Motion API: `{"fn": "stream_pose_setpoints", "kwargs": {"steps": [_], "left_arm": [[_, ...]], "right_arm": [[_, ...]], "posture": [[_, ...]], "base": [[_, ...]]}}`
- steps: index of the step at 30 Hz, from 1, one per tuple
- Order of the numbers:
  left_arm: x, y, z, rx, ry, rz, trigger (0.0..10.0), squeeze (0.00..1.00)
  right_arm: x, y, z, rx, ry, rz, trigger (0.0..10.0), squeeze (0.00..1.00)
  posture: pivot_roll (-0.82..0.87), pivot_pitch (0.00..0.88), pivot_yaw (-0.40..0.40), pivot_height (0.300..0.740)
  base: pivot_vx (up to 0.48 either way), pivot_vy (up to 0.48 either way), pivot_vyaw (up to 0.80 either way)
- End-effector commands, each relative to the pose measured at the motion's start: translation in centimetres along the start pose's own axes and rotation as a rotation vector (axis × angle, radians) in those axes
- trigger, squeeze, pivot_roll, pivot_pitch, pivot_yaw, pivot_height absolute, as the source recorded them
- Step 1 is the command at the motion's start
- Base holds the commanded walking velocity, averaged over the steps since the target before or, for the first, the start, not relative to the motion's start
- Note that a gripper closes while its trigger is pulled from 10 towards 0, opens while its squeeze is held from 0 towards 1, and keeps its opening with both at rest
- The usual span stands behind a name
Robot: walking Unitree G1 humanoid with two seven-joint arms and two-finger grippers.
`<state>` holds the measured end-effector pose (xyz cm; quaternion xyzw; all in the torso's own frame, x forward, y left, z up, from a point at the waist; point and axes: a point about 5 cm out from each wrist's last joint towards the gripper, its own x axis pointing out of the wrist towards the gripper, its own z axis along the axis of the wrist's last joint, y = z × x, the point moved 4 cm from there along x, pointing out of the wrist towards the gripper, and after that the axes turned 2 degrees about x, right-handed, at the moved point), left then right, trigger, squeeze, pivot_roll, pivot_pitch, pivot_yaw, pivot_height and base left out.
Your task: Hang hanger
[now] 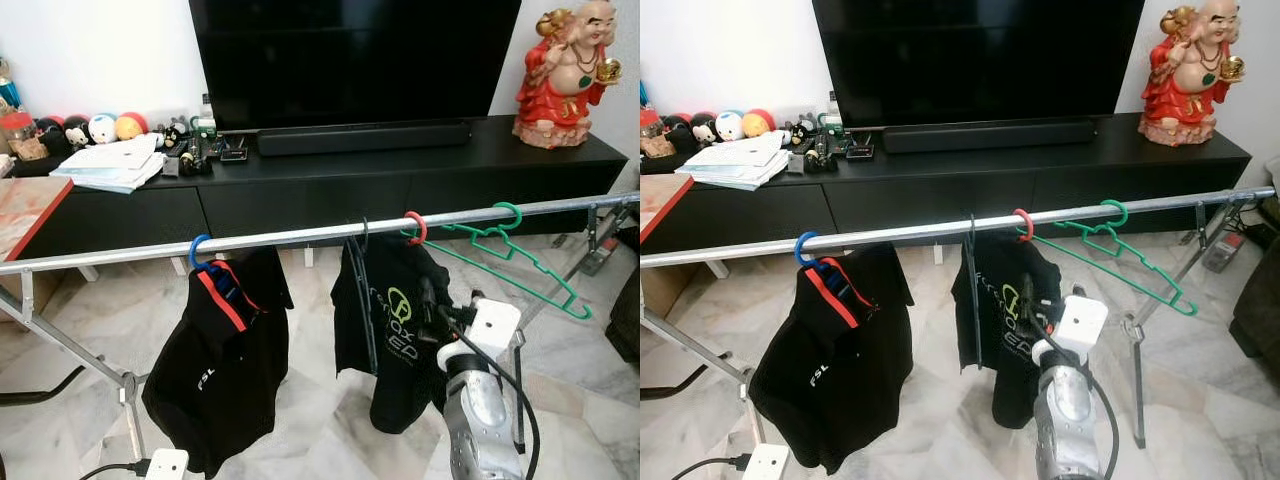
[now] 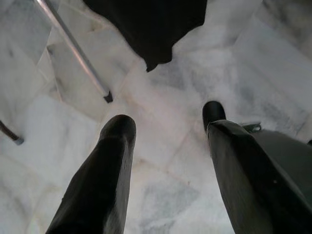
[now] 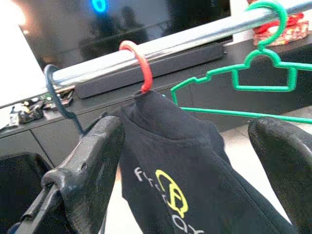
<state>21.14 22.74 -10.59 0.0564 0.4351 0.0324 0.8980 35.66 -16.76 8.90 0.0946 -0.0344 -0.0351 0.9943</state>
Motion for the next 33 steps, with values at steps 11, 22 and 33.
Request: {"fn": "stream_pose_setpoints", "kwargs": {"steps": [11, 22, 33], "left_arm": [[-0.7, 1.6, -2.9, -0.058, 0.08, 0.04, 10.0, 0.0], [-1.0, 1.3, -3.8, -0.076, 0.094, 0.037, 10.0, 0.0], [-1.0, 0.8, -4.3, -0.081, 0.116, 0.033, 10.0, 0.0]], "right_arm": [[0.2, 0.5, 0.5, 0.002, 0.0, 0.001, 10.0, 0.0], [-0.2, 0.3, 0.0, -0.006, 0.022, 0.002, 10.0, 0.0], [-1.0, -0.2, -0.3, -0.016, 0.038, -0.001, 10.0, 0.0]], "posture": [[0.0, 0.0, 0.066, 0.74], [0.0, 0.0, 0.051, 0.74], [0.0, 0.0, 0.038, 0.74]], "base": [[0.277, 0.0, 0.0], [0.356, 0.0, 0.0], [0.094, 0.0, 0.0]]}}
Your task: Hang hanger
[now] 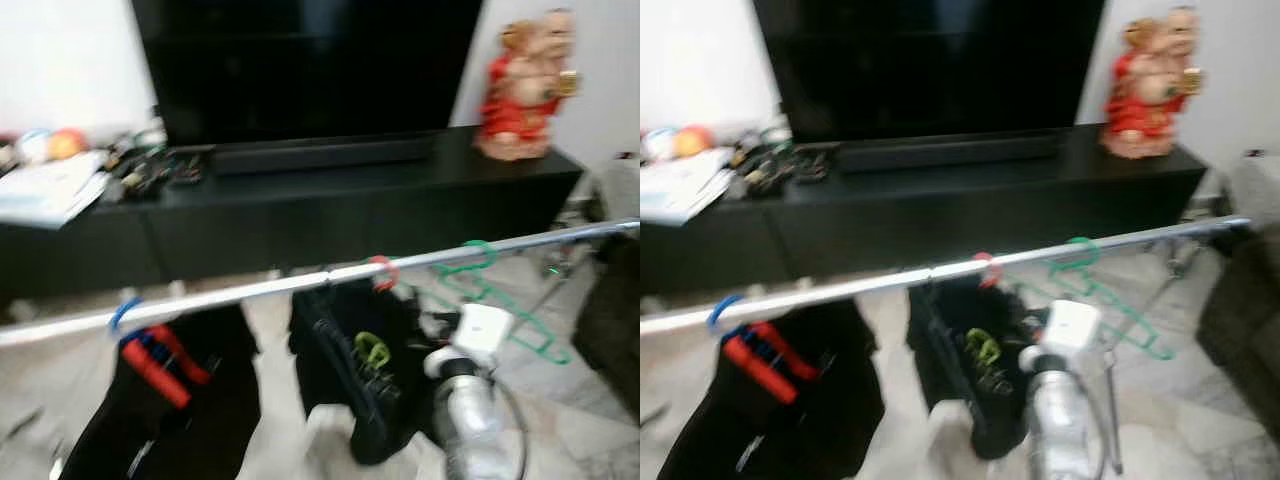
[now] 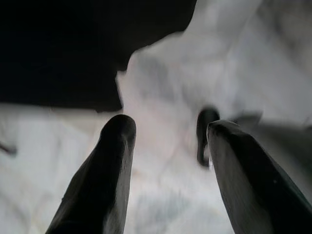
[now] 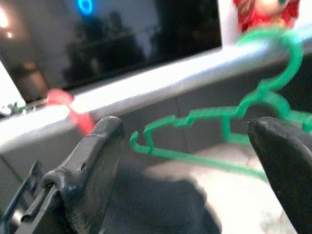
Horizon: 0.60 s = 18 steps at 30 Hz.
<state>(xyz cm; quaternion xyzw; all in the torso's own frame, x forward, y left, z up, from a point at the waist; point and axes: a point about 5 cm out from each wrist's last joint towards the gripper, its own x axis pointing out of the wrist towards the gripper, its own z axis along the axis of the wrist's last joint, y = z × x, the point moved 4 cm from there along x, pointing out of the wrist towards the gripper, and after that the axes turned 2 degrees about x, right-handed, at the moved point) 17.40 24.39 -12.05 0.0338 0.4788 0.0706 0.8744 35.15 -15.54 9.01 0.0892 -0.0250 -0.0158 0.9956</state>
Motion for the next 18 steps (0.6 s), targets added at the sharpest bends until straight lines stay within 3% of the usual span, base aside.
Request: {"fn": "stream_pose_setpoints", "kwargs": {"steps": [1, 8, 10, 11, 12, 13, 18], "left_arm": [[0.0, -0.7, -0.4, -0.012, 0.014, -0.014, 10.0, 0.0], [0.1, -1.0, -0.3, -0.016, 0.017, -0.018, 10.0, 0.0], [0.1, -1.3, 0.0, -0.008, 0.017, -0.021, 10.0, 0.0], [0.1, -1.3, 0.0, -0.008, 0.017, -0.021, 10.0, 0.0], [0.2, -1.5, 0.3, -0.002, 0.014, -0.023, 10.0, 0.0], [0.2, -1.5, 0.4, -0.002, 0.013, -0.023, 10.0, 0.0], [0.2, -1.3, 0.1, -0.008, 0.015, -0.021, 10.0, 0.0]], "right_arm": [[-0.6, -1.4, -0.3, -0.007, 0.02, -0.036, 10.0, 0.0], [-1.6, -2.6, 0.0, -0.04, 0.037, -0.021, 10.0, 0.0], [-2.0, -3.2, -1.8, -0.122, 0.192, 0.047, 10.0, 0.0], [-2.0, -3.2, -1.8, -0.122, 0.192, 0.047, 10.0, 0.0], [-2.6, -4.1, -4.1, -0.269, 0.36, 0.1, 10.0, 0.0], [-2.9, -4.5, -4.7, -0.303, 0.411, 0.114, 10.0, 0.0], [-3.1, -5.6, -4.9, -0.32, 0.519, 0.201, 10.0, 0.0]], "posture": [[0.0, 0.0, 0.037, 0.74], [-0.01, 0.0, 0.032, 0.74], [-0.02, 0.0, 0.034, 0.74], [-0.02, 0.0, 0.034, 0.74], [-0.02, 0.0, 0.032, 0.74], [-0.02, 0.0, 0.032, 0.74], [-0.02, 0.0, 0.03, 0.74]], "base": [[0.0, 0.0, 0.0], [0.0, 0.0, 0.0], [0.0, 0.0, 0.0], [0.0, 0.0, 0.0], [0.0, 0.0, 0.0], [0.0, 0.0, 0.0], [0.0, 0.0, 0.0]]}}
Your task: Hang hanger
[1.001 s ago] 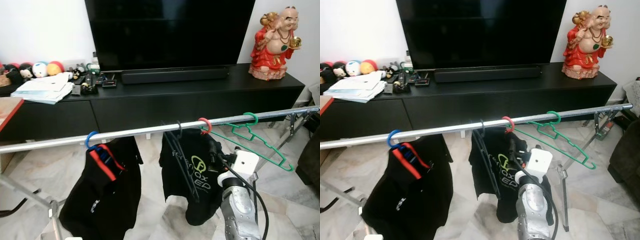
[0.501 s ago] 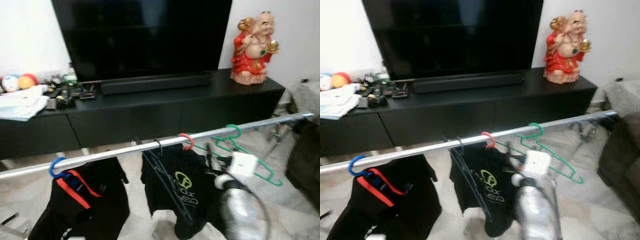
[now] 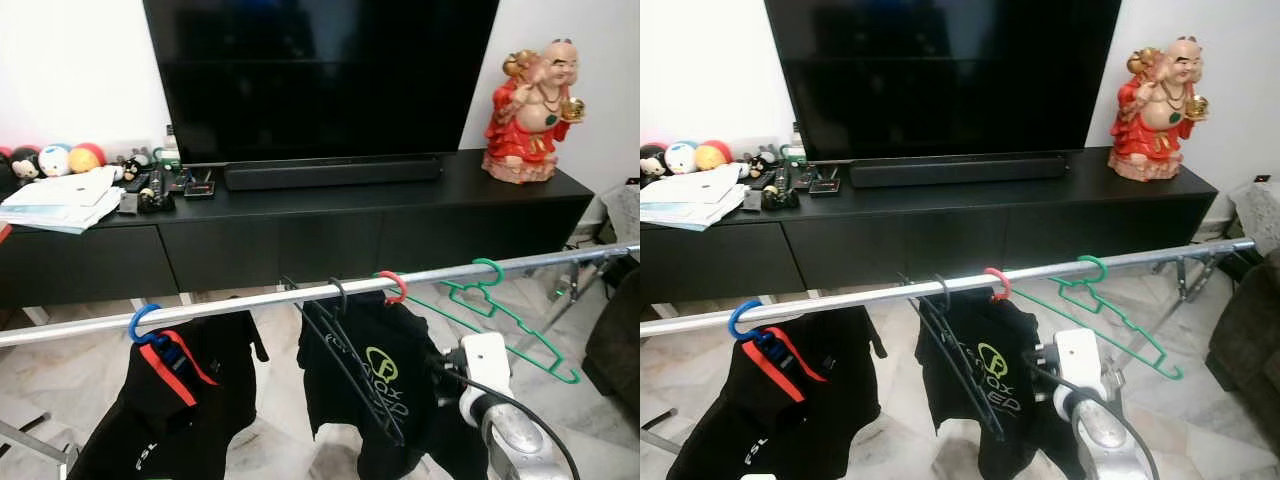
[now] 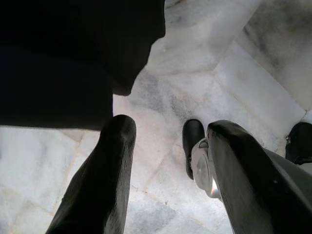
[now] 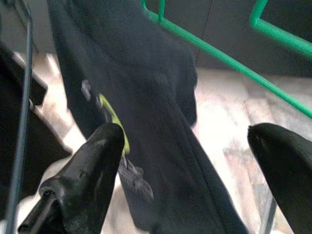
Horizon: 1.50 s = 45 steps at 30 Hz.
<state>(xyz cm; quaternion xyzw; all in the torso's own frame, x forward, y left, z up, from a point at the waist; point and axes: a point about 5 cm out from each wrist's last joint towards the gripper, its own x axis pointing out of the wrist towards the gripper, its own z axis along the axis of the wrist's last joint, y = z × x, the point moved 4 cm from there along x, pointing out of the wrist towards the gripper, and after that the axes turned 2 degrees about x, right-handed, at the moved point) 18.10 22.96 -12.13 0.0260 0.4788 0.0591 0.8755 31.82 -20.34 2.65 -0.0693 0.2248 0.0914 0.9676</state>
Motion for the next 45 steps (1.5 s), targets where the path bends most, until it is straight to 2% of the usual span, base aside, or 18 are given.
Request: {"fn": "stream_pose_setpoints", "kwargs": {"steps": [1, 4, 8, 10, 13, 21, 24, 26, 34, 35, 36, 37, 38, 39, 40, 41, 42, 45], "left_arm": [[-0.1, 0.2, -0.5, -0.007, 0.017, 0.007, 10.0, 0.0], [-0.1, 0.2, -0.5, 0.0, 0.02, 0.005, 10.0, 0.0], [-0.1, 0.2, -0.5, -0.001, 0.019, 0.004, 10.0, 0.0], [-0.1, 0.2, -0.5, -0.002, 0.019, 0.002, 10.0, 0.0], [-0.1, 0.2, -0.6, -0.002, 0.021, 0.001, 10.0, 0.0], [-0.1, 0.2, -0.6, -0.003, 0.019, 0.006, 10.0, 0.0], [-0.1, 0.2, -0.4, -0.004, 0.014, 0.004, 10.0, 0.0], [-0.1, 0.1, -0.4, -0.001, 0.013, 0.0, 10.0, 0.0], [-0.1, 0.0, -0.8, 0.001, 0.023, -0.006, 10.0, 0.0], [-0.1, 0.0, -0.8, 0.001, 0.025, -0.006, 10.0, 0.0], [-0.1, 0.0, -0.8, 0.001, 0.026, -0.007, 10.0, 0.0], [-0.1, 0.0, -0.9, 0.001, 0.027, -0.007, 10.0, 0.0], [-0.1, 0.0, -0.9, 0.001, 0.028, -0.007, 10.0, 0.0], [-0.1, 0.0, -0.9, 0.001, 0.029, -0.007, 10.0, 0.0], [-0.1, 0.0, -0.9, 0.002, 0.029, -0.008, 10.0, 0.0], [-0.1, 0.0, -0.9, 0.002, 0.03, -0.008, 10.0, 0.0], [-0.1, 0.0, -0.9, 0.002, 0.03, -0.009, 10.0, 0.0], [-0.1, -0.1, -0.8, 0.005, 0.03, -0.012, 10.0, 0.0]], "right_arm": [[0.1, -0.1, 1.2, -0.041, 0.006, 0.052, 10.0, 0.0], [0.2, -0.5, 2.2, -0.102, 0.039, 0.142, 10.0, 0.0], [0.7, -1.0, 3.0, -0.138, 0.027, 0.16, 10.0, 0.0], [1.1, -0.2, 3.8, -0.158, 0.014, 0.247, 10.0, 0.0], [1.4, 0.5, 4.1, -0.188, 0.026, 0.3, 10.0, 0.0], [3.8, 1.9, 5.5, -0.201, 0.025, 0.305, 10.0, 0.0], [4.6, 1.7, 6.7, -0.176, -0.028, 0.233, 10.0, 0.0], [5.2, 2.5, 8.2, -0.095, -0.097, 0.222, 10.0, 0.0], [5.8, 3.7, 7.2, -0.1, -0.033, 0.226, 10.0, 0.0], [5.8, 3.9, 7.2, -0.096, -0.037, 0.229, 8.7, 0.0], [5.9, 4.0, 7.2, -0.095, -0.036, 0.23, 4.5, 0.0], [5.9, 4.1, 7.0, -0.1, -0.028, 0.237, 2.9, 0.0], [5.9, 4.2, 6.8, -0.107, -0.022, 0.241, 2.7, 0.0], [5.9, 4.2, 6.8, -0.109, -0.02, 0.242, 2.7, 0.0], [5.9, 4.2, 6.6, -0.116, -0.014, 0.242, 4.1, 0.0], [5.8, 4.1, 6.3, -0.134, 0.002, 0.24, 9.2, 0.0], [5.8, 4.0, 6.1, -0.139, 0.011, 0.239, 10.0, 0.0], [5.8, 3.7, 5.8, -0.158, 0.03, 0.227, 10.0, 0.0]], "posture": [[-0.02, 0.0, 0.027, 0.74], [-0.02, 0.0, 0.027, 0.74], [-0.01, 0.0, 0.028, 0.74], [-0.01, 0.0, 0.027, 0.74], [0.0, 0.0, 0.028, 0.74], [0.03, 0.0, 0.024, 0.74], [0.03, 0.003, 0.026, 0.74], [0.03, 0.007, 0.027, 0.74], [0.04, 0.009, 0.023, 0.74], [0.04, 0.009, 0.023, 0.74], [0.04, 0.009, 0.023, 0.74], [0.04, 0.009, 0.022, 0.74], [0.04, 0.01, 0.022, 0.74], [0.04, 0.01, 0.022, 0.74], [0.04, 0.009, 0.022, 0.74], [0.04, 0.008, 0.022, 0.74], [0.04, 0.008, 0.022, 0.74], [0.04, 0.007, 0.023, 0.74]], "base": [[0.0, 0.0, 0.0], [0.0, 0.0, 0.0], [0.0, 0.0, 0.0], [0.0, 0.0, 0.0], [0.0, 0.0, 0.0], [0.0, 0.0, 0.0], [0.0, 0.0, 0.0], [0.0, 0.0, 0.0], [0.0, 0.0, 0.0], [0.0, 0.0, 0.0], [0.0, 0.0, 0.0], [0.0, 0.0, 0.0], [0.0, 0.0, 0.0], [0.0, 0.0, 0.0], [0.0, 0.0, 0.0], [0.0, 0.0, 0.0], [0.0, 0.0, 0.0], [0.0, 0.0, 0.0]]}}
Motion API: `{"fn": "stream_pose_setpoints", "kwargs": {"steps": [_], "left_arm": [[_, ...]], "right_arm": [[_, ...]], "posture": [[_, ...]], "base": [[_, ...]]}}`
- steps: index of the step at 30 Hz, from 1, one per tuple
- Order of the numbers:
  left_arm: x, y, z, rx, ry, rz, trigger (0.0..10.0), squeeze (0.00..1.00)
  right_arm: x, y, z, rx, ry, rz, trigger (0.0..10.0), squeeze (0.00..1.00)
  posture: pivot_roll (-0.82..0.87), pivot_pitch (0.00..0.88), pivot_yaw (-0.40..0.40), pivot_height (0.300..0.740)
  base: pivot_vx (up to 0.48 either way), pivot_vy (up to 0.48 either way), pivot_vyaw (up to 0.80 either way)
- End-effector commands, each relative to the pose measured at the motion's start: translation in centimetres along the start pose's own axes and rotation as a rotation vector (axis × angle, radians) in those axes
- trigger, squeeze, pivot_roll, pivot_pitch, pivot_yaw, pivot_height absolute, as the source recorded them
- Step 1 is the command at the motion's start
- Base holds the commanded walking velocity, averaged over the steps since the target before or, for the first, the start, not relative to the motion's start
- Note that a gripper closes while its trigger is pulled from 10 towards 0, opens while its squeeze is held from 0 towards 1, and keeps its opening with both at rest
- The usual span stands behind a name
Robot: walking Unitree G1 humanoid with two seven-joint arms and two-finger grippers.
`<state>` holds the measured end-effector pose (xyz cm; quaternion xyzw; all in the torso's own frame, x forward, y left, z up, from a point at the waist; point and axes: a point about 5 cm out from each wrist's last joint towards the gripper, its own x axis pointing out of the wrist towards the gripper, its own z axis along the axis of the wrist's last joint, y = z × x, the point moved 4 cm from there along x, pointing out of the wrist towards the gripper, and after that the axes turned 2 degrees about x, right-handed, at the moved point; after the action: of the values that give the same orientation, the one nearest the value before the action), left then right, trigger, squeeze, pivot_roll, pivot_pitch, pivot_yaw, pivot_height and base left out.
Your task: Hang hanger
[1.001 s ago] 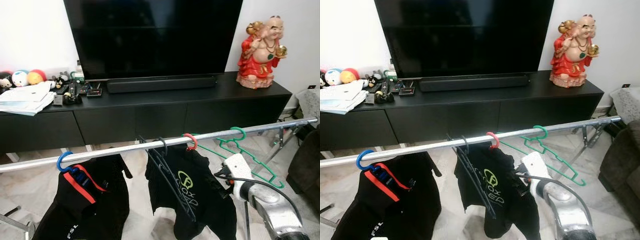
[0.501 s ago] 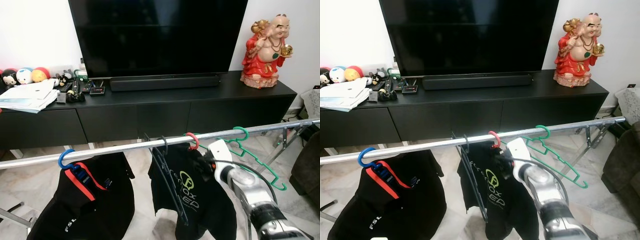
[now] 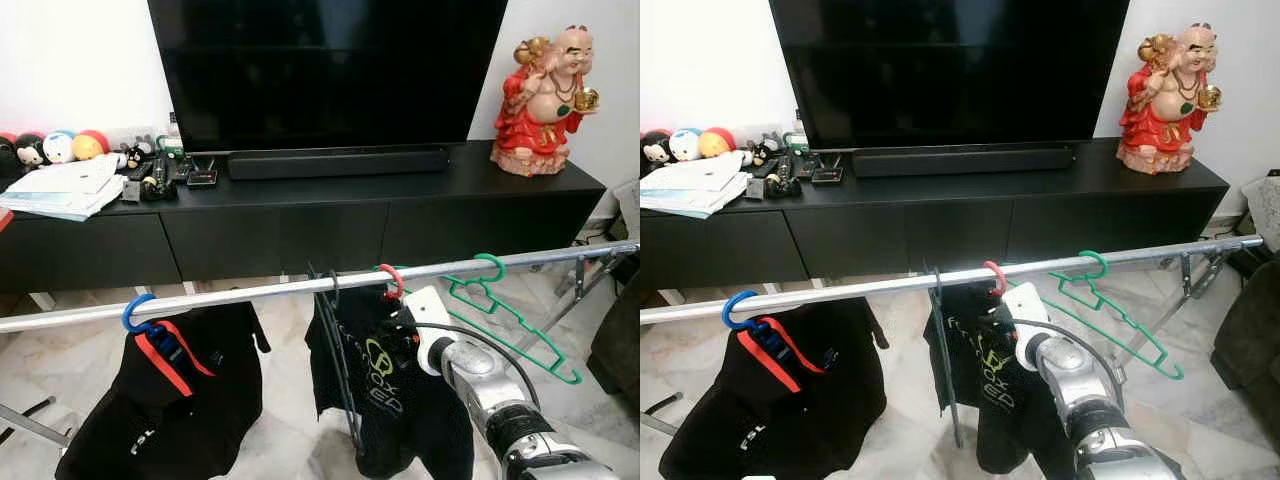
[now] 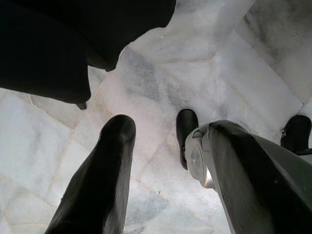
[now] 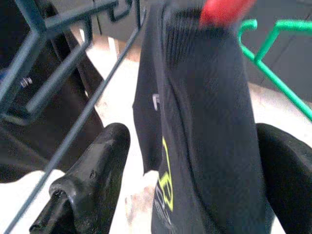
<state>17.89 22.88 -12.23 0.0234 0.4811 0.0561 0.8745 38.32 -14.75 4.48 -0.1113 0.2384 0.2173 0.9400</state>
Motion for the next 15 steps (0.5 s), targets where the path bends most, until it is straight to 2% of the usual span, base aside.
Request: {"fn": "stream_pose_setpoints", "kwargs": {"steps": [1, 4, 5, 6, 15], "left_arm": [[-0.05, 0.0, -0.53, 0.007, 0.024, -0.005, 10.0, 0.0], [-0.04, -0.01, -0.48, 0.01, 0.023, -0.008, 10.0, 0.0], [-0.04, -0.01, -0.47, 0.01, 0.023, -0.008, 10.0, 0.0], [-0.04, 0.0, -0.46, 0.011, 0.023, -0.009, 10.0, 0.0], [-0.07, -0.06, -0.64, 0.016, 0.03, -0.013, 10.0, 0.0]], "right_arm": [[-0.02, -0.43, 0.31, -0.02, 0.005, -0.018, 10.0, 0.0], [-0.03, -0.42, 0.27, -0.015, 0.004, -0.016, 10.0, 0.0], [-0.04, -0.43, 0.18, -0.015, 0.01, -0.016, 5.3, 0.0], [-0.06, -0.51, -0.06, -0.036, 0.028, -0.022, 0.0, 0.0], [0.04, -0.42, -0.05, -0.034, 0.023, -0.035, 0.0, 0.0]], "posture": [[0.04, 0.006, 0.024, 0.74], [0.04, 0.004, 0.025, 0.74], [0.04, 0.004, 0.025, 0.74], [0.04, 0.004, 0.025, 0.74], [0.04, 0.0, 0.021, 0.74]], "base": [[0.0, 0.0, 0.0], [0.0, 0.0, 0.0], [0.0, 0.0, 0.0], [0.0, 0.0, 0.0], [0.0, 0.0, 0.0]]}}
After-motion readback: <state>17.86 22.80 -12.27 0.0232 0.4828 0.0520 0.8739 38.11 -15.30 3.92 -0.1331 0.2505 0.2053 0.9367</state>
